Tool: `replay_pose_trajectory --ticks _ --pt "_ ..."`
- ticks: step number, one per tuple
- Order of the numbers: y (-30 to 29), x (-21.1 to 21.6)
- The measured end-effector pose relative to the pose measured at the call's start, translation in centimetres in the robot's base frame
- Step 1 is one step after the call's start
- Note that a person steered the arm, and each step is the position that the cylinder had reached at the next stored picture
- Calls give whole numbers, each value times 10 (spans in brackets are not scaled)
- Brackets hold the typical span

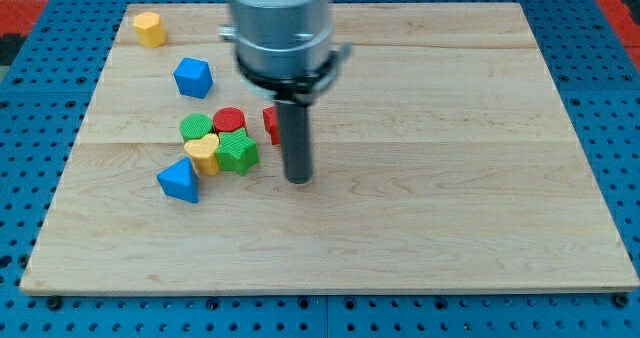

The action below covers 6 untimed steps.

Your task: Move the red star diagonally to the bottom right side of the blue triangle

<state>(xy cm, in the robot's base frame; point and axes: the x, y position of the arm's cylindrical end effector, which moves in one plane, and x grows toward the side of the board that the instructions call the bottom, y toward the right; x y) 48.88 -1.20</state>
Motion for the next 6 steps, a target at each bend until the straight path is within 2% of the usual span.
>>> replay_pose_trajectory --ticks 1,2,3,4,5,6 --pt "43 -76" --pt "0 -95" --pt "-34 -79" --pt "-34 -79" --pt "-61 -98" --pt "-70 -93"
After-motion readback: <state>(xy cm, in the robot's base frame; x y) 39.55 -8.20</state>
